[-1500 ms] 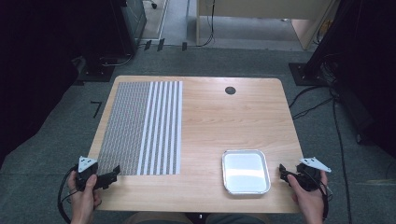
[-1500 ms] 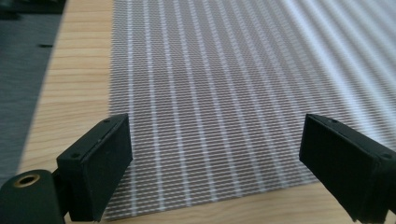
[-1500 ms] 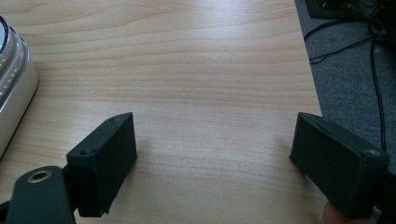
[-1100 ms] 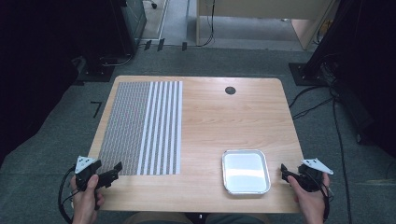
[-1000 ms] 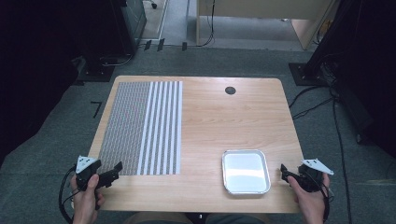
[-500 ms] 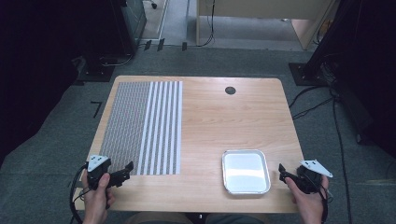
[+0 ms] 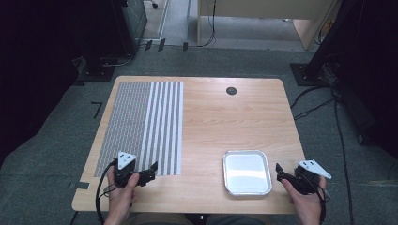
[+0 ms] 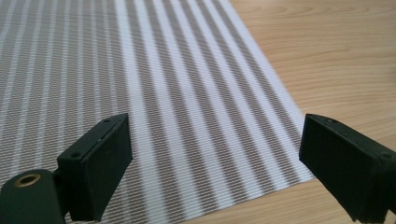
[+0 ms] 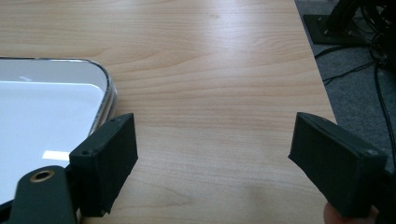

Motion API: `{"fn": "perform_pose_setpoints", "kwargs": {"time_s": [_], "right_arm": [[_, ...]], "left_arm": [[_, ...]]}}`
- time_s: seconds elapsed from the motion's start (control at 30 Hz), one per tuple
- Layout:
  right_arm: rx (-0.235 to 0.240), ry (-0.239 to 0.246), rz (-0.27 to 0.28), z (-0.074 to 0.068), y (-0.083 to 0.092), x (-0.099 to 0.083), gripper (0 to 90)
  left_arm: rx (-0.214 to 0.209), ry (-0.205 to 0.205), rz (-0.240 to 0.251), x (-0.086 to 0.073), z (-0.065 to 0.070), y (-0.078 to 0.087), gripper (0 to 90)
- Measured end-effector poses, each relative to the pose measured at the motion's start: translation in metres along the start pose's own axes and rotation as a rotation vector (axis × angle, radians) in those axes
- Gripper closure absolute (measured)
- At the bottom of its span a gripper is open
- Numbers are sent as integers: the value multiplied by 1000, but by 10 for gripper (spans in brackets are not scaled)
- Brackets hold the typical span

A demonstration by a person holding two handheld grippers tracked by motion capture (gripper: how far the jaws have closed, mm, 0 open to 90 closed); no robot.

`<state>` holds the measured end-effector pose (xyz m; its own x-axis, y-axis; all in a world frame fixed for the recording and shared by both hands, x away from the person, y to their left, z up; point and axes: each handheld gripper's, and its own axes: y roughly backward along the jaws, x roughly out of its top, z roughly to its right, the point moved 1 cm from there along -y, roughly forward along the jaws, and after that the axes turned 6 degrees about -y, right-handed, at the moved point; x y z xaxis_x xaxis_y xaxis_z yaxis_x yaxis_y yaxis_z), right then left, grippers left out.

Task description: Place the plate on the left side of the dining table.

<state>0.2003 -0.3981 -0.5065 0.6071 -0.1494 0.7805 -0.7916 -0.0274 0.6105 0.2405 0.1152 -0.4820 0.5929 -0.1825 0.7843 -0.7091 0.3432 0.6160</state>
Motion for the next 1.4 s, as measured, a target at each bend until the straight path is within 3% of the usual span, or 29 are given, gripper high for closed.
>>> {"fn": "perform_pose_setpoints", "kwargs": {"time_s": [0.27,0.37,0.43,0.47,0.53,0.63,0.7,0.83,0.87,1.13,1.33,1.4], "right_arm": [[17,4,9,-5,2,0,150],[22,6,9,-7,3,0,163],[23,7,7,-8,3,0,171],[25,4,7,-9,3,0,176],[29,4,9,-10,4,0,180],[30,3,15,-11,4,1,185],[36,2,24,-13,6,2,207],[48,5,36,-15,7,2,275],[61,3,40,-15,9,3,349],[112,9,47,-19,12,3,483],[165,0,29,-23,10,1,595],[196,-36,17,-22,9,0,625]], "left_arm": [[-24,-35,-3,7,36,-13,96],[-32,-46,-6,10,54,-21,96],[-38,-47,-5,11,58,-22,96],[-50,-53,-10,12,69,-27,96],[-65,-62,-13,13,79,-31,96],[-72,-68,-15,14,87,-33,96],[-85,-86,-26,17,104,-39,97],[-93,-103,-45,18,117,-45,100],[-103,-111,-52,20,126,-48,101],[-115,-102,-42,23,154,-59,140],[-142,-109,-59,23,173,-68,280],[-132,-121,-58,23,179,-70,305]]}}
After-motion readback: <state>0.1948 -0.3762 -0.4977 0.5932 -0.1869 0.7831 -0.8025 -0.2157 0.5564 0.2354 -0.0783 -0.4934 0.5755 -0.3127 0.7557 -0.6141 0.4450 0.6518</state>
